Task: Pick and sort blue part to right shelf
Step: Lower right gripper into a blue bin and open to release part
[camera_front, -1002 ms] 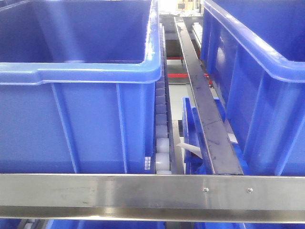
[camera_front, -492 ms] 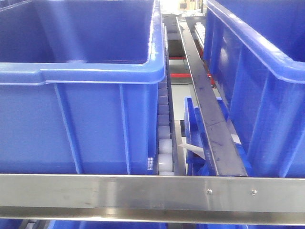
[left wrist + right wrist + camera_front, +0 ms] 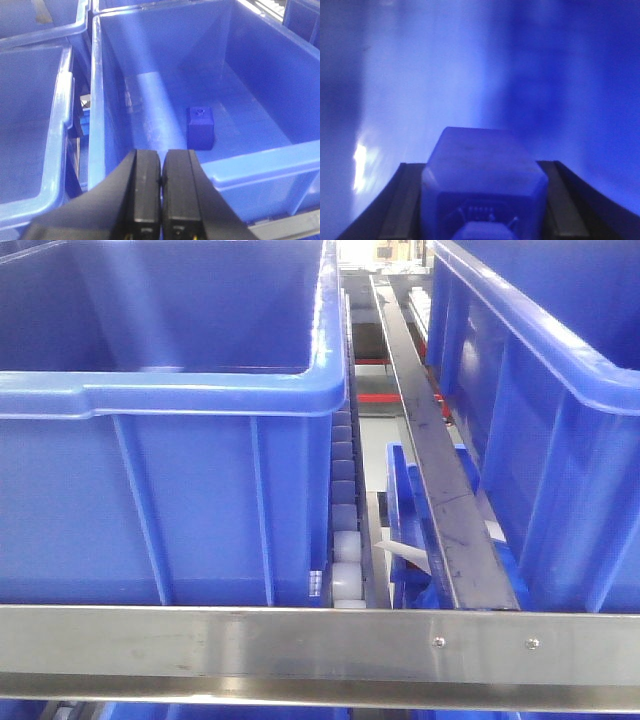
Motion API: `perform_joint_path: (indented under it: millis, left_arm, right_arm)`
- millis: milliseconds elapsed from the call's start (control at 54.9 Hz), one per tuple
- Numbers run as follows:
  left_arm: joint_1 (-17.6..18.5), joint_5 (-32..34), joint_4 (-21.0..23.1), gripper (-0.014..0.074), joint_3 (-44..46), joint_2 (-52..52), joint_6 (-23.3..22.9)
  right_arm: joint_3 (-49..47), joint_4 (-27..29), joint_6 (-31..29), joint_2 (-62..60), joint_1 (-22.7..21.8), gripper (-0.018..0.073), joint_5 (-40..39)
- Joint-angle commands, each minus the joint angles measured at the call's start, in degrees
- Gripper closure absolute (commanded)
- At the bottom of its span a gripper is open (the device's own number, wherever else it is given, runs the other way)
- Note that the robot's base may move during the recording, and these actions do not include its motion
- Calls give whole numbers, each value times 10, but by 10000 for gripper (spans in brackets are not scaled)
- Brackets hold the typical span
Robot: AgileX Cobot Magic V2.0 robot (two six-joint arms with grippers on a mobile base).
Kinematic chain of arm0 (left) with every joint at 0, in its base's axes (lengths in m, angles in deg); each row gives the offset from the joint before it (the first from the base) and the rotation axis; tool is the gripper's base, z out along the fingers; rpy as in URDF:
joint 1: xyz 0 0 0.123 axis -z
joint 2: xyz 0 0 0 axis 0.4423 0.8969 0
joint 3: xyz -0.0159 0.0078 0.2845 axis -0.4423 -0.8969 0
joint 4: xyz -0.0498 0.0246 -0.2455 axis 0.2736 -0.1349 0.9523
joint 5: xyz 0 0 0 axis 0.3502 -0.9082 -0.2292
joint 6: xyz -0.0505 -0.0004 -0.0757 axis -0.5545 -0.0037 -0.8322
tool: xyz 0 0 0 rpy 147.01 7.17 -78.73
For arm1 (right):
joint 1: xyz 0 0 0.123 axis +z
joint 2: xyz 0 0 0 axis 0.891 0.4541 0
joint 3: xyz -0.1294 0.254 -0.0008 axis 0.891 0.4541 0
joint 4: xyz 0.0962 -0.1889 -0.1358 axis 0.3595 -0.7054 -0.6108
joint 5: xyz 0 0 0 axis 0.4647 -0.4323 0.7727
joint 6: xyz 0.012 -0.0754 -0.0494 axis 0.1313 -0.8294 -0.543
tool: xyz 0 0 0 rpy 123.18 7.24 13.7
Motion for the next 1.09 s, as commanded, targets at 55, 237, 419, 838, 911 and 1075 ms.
perform_joint_path:
  millis: [55,237,419,838,911,1075]
  left_arm:
    - [3,50,-4,470,15,6,1]
    - [3,50,-4,470,15,6,1]
    - [3,50,-3,470,15,6,1]
    - [3,40,-3,470,15,6,1]
    - [3,37,-3,470,15,6,1]
    - [3,35,-3,470,15,6,1]
  right_arm:
    - [-22,2,-7,38,-5,313,-60]
    - [-23,2,-7,78,-5,313,-72]
    - [-24,2,-7,84,-5,207,-70]
    - [-65,28,-7,18,-5,-35,-10]
    - [-50,28,-7,-25,-5,31,-10]
    - [16,28,-8,-129,-3,357,-34]
